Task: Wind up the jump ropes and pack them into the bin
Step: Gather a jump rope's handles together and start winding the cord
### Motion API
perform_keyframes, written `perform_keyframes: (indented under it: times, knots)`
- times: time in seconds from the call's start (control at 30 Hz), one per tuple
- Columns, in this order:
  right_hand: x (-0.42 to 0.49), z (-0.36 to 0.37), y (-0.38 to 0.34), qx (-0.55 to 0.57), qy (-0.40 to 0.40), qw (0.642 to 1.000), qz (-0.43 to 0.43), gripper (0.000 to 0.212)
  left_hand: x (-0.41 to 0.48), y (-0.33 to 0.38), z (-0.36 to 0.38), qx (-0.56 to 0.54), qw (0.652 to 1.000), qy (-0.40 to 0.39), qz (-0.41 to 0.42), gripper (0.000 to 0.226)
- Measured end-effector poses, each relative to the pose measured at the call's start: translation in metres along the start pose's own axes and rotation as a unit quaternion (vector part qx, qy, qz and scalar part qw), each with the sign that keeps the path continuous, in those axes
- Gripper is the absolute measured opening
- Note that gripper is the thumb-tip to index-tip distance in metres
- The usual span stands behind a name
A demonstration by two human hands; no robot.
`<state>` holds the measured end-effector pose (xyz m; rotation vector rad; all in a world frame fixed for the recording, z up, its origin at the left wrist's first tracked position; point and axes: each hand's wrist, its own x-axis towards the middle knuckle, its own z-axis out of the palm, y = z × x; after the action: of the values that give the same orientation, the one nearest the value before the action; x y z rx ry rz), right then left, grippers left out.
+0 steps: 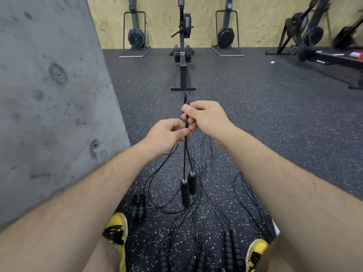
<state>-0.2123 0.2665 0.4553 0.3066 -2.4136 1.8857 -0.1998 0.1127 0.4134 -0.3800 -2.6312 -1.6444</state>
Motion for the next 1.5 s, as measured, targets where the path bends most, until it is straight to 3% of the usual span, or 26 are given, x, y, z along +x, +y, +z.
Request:
perform_keyframes:
  times: [0.1, 0.23, 0.33, 0.5, 0.63, 0.7, 0.8, 0.9, 0.97, 1.1, 1.2, 1.33, 1.5]
  knots:
    - [-0.003, -0.002, -0.011, 0.038, -0.01, 0.998, 0.04, 0.026, 0.004, 0.005, -0.003, -0.012, 0.998, 0.064, 0.016, 0.013]
    - [-0.014, -0.015, -0.008, -0.186, -0.125, 0.972, 0.065, 0.028, 0.005, 0.015, -0.006, -0.029, 0.993, 0.098, 0.057, 0.018]
    - [-0.019, -0.012, 0.0, -0.234, -0.18, 0.954, 0.045, 0.021, 0.003, 0.02, -0.006, -0.047, 0.993, 0.097, 0.057, 0.015]
    - [-0.013, -0.007, 0.0, -0.171, -0.102, 0.98, 0.008, 0.018, -0.003, 0.022, -0.01, -0.057, 0.993, 0.095, 0.03, 0.024]
    - [-0.01, -0.007, -0.008, -0.14, -0.027, 0.99, -0.015, 0.019, -0.011, 0.005, -0.015, 0.007, 0.999, -0.038, -0.018, 0.019]
    - [-0.011, -0.005, -0.01, -0.123, -0.023, 0.992, -0.021, 0.022, -0.013, 0.0, -0.015, 0.057, 0.996, -0.068, -0.031, 0.018]
    - [-0.012, -0.003, -0.01, -0.119, -0.031, 0.992, -0.025, 0.022, -0.01, 0.003, -0.013, 0.1, 0.995, -0.011, -0.022, 0.01]
    - [-0.008, -0.005, -0.009, -0.058, -0.037, 0.998, -0.015, 0.003, -0.007, 0.009, -0.012, 0.083, 0.996, 0.044, -0.001, 0.019]
    - [-0.01, -0.009, -0.008, -0.034, -0.067, 0.997, 0.017, 0.019, -0.004, 0.013, -0.013, 0.064, 0.995, 0.076, 0.024, 0.022]
    - [-0.021, -0.01, 0.0, -0.209, -0.174, 0.961, 0.047, 0.025, 0.001, 0.016, -0.017, 0.02, 0.993, 0.107, 0.052, 0.014]
    - [-0.019, -0.001, 0.006, -0.209, -0.14, 0.967, 0.023, 0.032, 0.0, 0.017, -0.017, -0.008, 0.992, 0.105, 0.065, 0.014]
    - [-0.014, 0.004, 0.002, -0.196, -0.101, 0.975, -0.009, 0.026, -0.003, 0.017, -0.023, -0.039, 0.993, 0.091, 0.066, 0.017]
    - [-0.01, -0.002, -0.004, -0.183, -0.068, 0.981, -0.013, 0.027, -0.012, -0.006, -0.031, 0.002, 0.999, -0.029, 0.019, 0.019]
